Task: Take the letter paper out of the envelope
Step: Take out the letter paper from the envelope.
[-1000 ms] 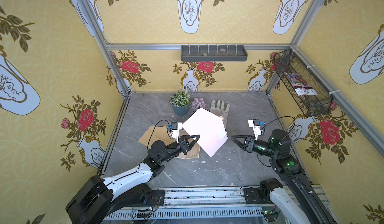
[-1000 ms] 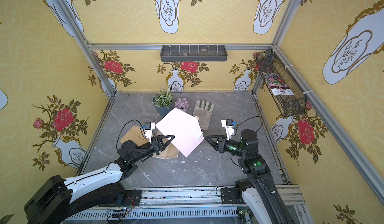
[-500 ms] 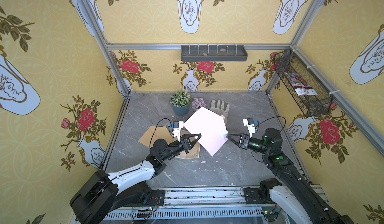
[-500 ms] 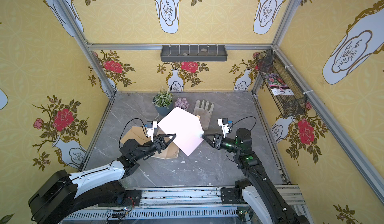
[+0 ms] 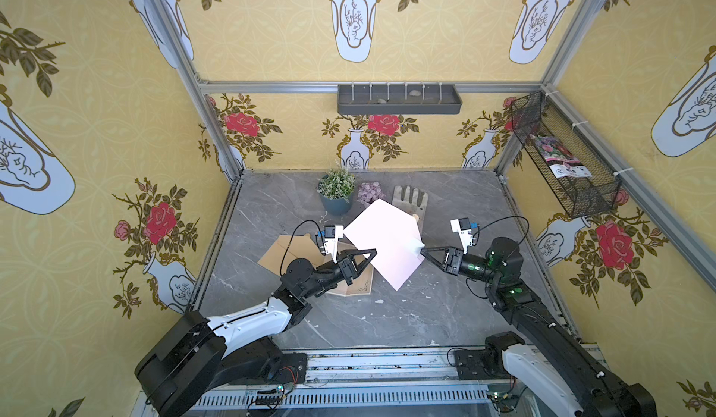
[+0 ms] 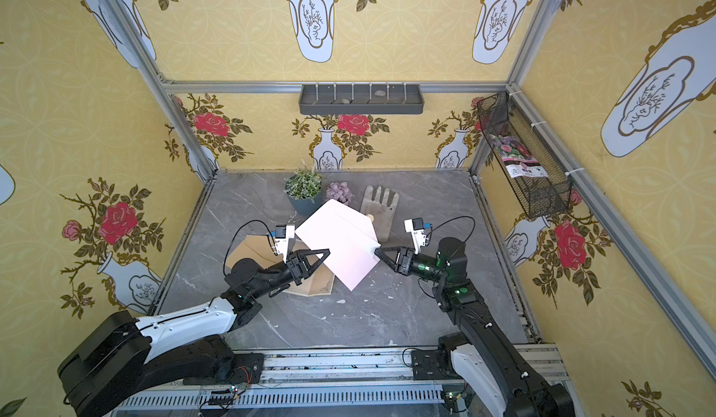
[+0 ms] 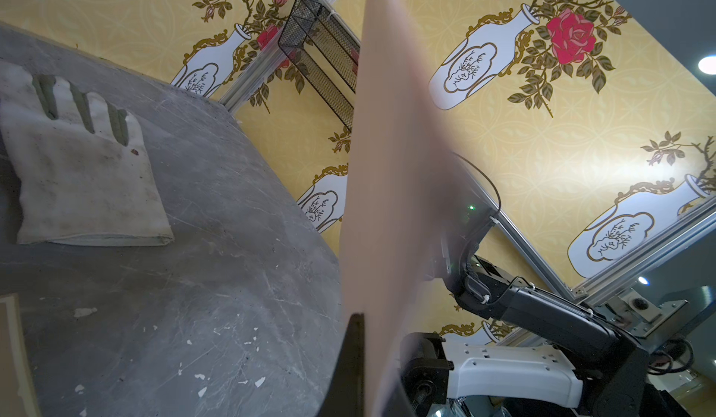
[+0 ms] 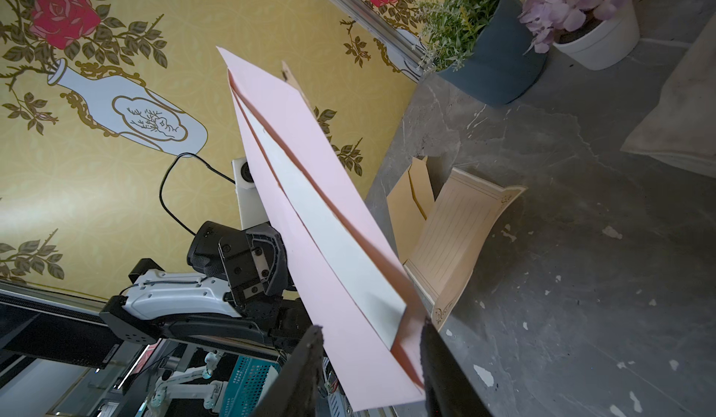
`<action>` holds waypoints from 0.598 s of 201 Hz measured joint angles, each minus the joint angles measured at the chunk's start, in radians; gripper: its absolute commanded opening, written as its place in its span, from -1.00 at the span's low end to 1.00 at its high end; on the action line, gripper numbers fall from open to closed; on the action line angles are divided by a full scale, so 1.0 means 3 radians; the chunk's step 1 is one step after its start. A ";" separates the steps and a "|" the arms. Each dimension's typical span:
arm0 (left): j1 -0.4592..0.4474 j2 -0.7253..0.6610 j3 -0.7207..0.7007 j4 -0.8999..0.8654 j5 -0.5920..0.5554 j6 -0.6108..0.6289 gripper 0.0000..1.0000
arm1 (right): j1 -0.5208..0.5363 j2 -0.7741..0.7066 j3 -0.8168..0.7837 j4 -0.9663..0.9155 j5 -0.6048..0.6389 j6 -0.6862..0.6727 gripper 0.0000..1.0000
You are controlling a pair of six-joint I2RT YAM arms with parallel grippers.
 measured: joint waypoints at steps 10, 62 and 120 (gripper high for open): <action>0.0000 0.0029 0.0000 0.0037 0.0003 0.0000 -1.00 | 0.0001 0.0018 -0.0003 0.0050 -0.0013 0.0009 -0.18; 0.0000 0.0198 0.0028 0.0184 0.0039 -0.0076 -1.00 | 0.0017 0.0048 -0.0061 0.0287 -0.0027 0.0113 -0.29; 0.0000 0.0239 0.0062 0.0233 0.0062 -0.0086 -1.00 | 0.0033 0.0093 -0.0121 0.0530 -0.0028 0.0249 -0.72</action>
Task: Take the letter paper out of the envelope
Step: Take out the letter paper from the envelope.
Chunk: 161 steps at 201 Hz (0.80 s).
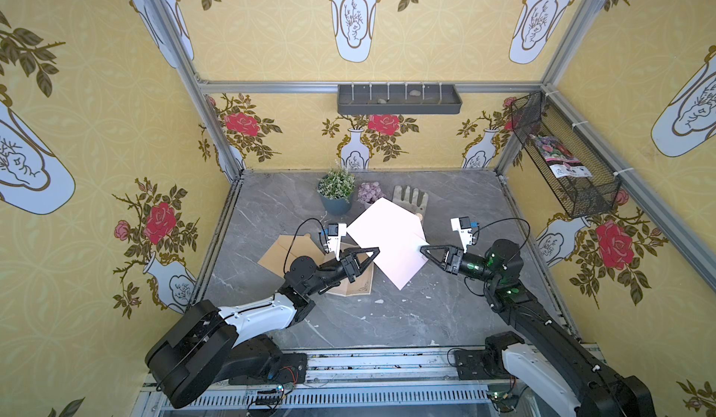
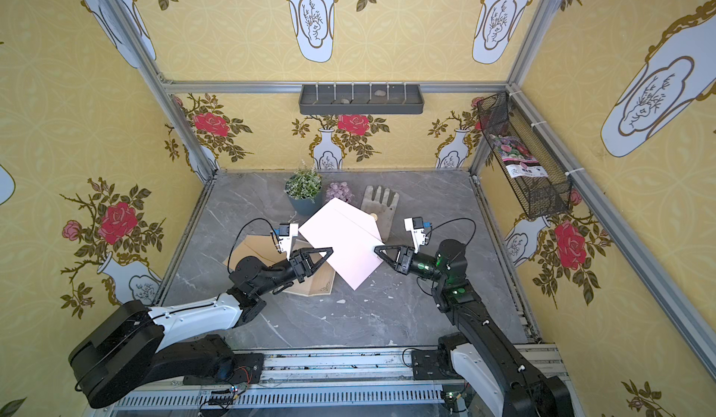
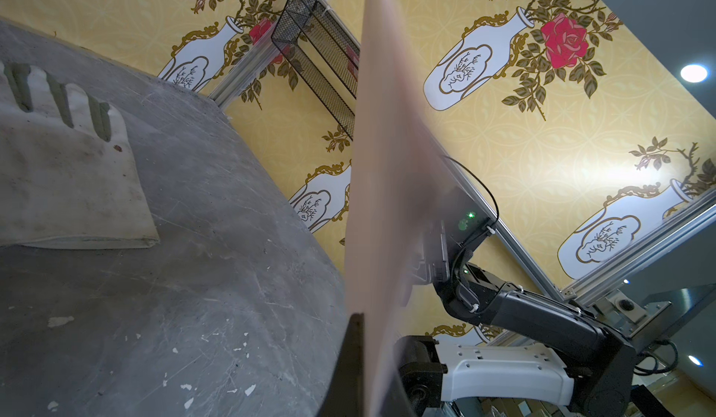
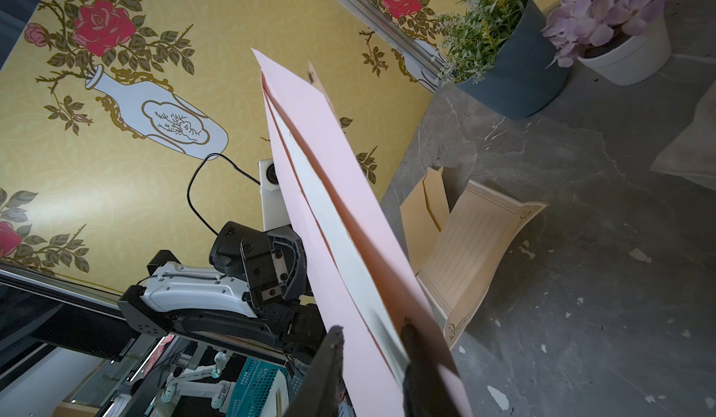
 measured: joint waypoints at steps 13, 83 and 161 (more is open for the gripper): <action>0.0000 0.0004 0.0000 0.0003 0.0000 -0.0001 -1.00 | 0.0005 0.0014 -0.0024 0.0083 0.0000 0.0020 -1.00; 0.0000 0.0010 -0.0033 0.0029 -0.0027 -0.0057 -0.80 | -0.0004 -0.0141 -0.0070 0.0299 0.0015 0.0172 -1.00; 0.0000 -0.0071 -0.0159 0.0075 -0.0088 -0.0076 -0.94 | -0.0140 -0.0693 0.0211 -0.0395 0.0243 -0.0117 -1.00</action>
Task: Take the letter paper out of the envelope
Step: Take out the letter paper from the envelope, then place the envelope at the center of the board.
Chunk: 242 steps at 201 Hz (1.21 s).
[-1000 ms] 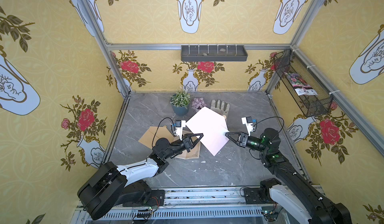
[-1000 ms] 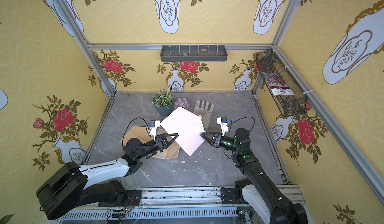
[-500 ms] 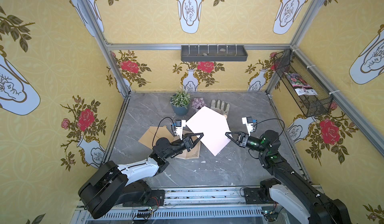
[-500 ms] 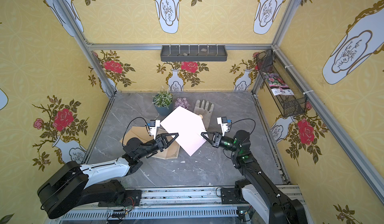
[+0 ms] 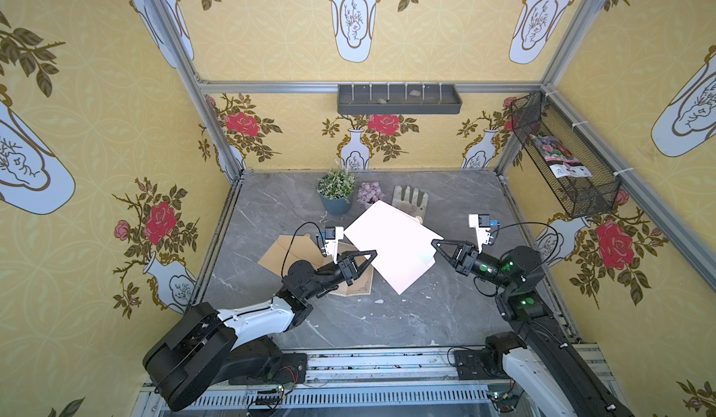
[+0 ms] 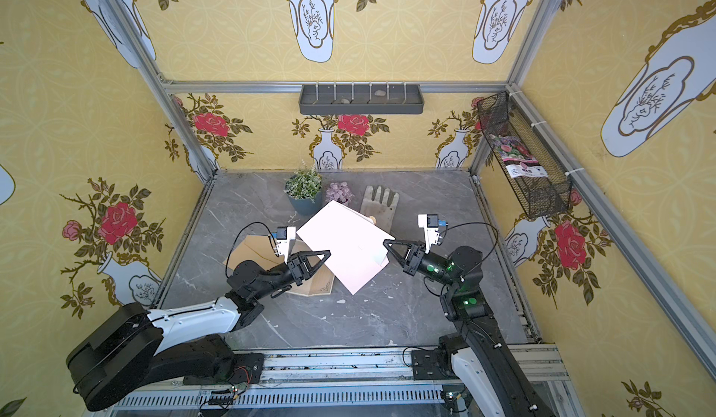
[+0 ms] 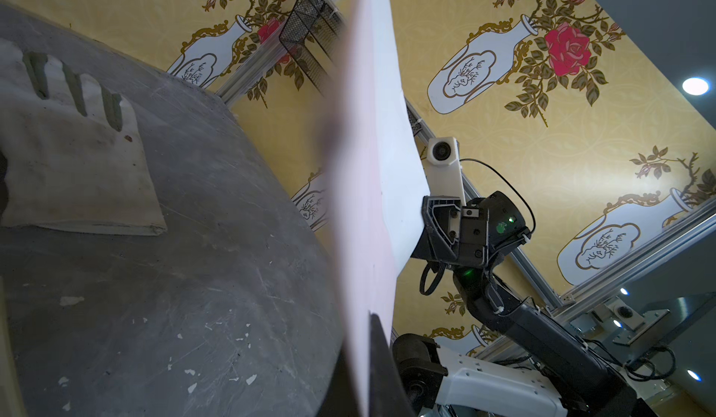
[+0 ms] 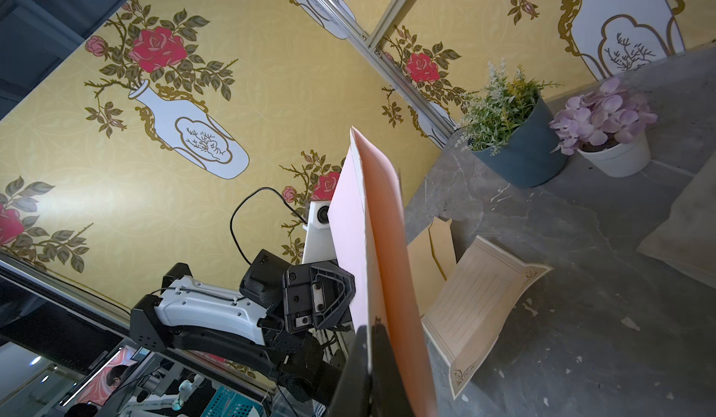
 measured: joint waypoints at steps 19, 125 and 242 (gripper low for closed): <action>0.0000 -0.0032 -0.0019 -0.0003 0.0000 0.0000 -0.92 | -0.0029 -0.0065 0.0109 -0.0235 0.0043 -0.0117 -1.00; 0.0019 -0.0758 -0.0102 -0.0905 -0.0300 0.0200 -0.93 | -0.0468 -0.0229 0.0575 -0.1528 0.0251 -0.0717 -1.00; 0.0024 0.1933 0.0938 -0.0862 0.0469 -0.0170 -1.00 | -0.1275 -0.0069 0.0799 -0.2288 0.0525 -0.1181 -1.00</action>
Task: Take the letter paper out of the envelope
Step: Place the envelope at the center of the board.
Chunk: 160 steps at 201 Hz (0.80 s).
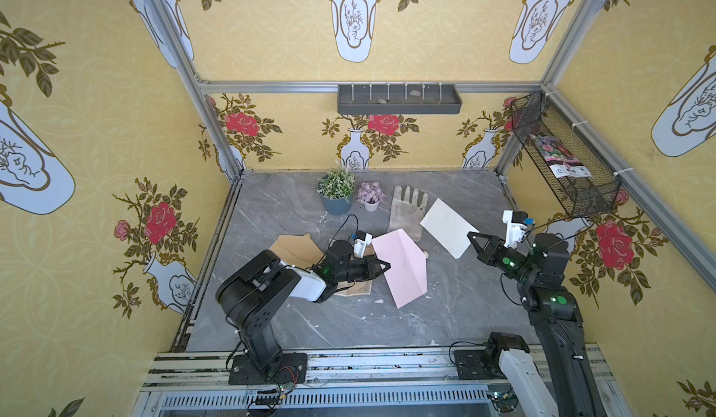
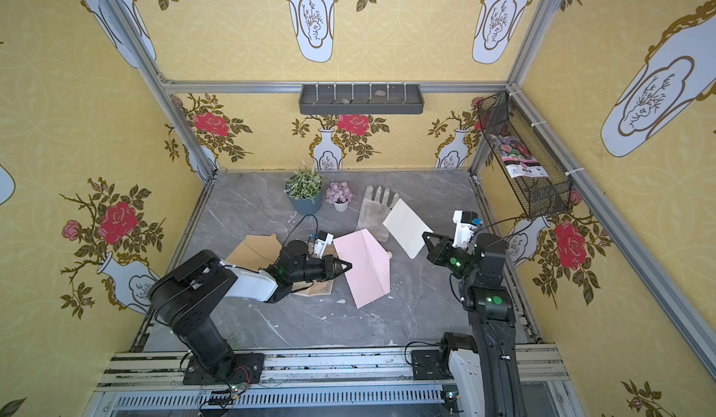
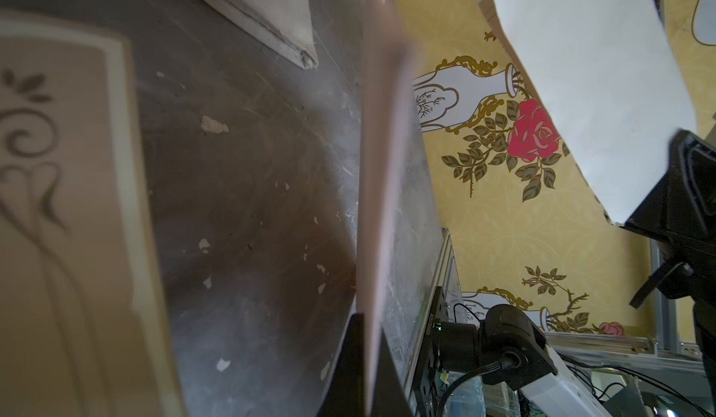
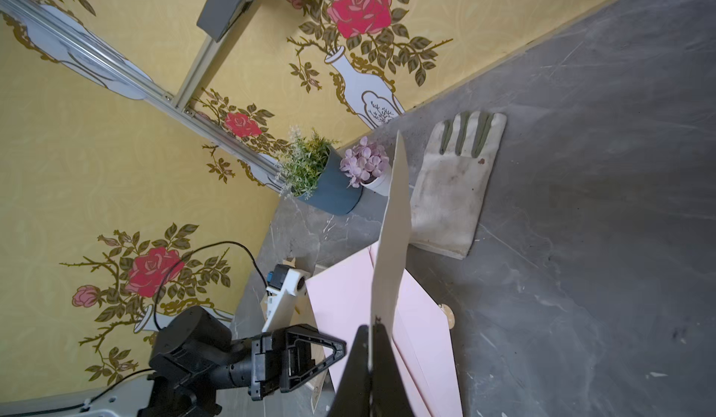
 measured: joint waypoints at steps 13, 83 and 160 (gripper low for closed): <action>-0.0003 0.0291 0.0075 0.0296 0.0083 -0.0154 -1.00 | -0.0291 -0.0020 -0.0023 0.0057 -0.0224 0.0006 -1.00; -0.0050 0.0679 0.0160 0.0764 0.0060 -0.0440 -1.00 | -0.1471 -0.0020 -0.0326 0.0350 -0.1564 0.0229 -1.00; -0.0050 0.0487 0.0126 0.0515 -0.0114 -0.0431 -0.37 | -0.1555 -0.0057 -0.0357 0.0491 -0.2060 0.0355 -1.00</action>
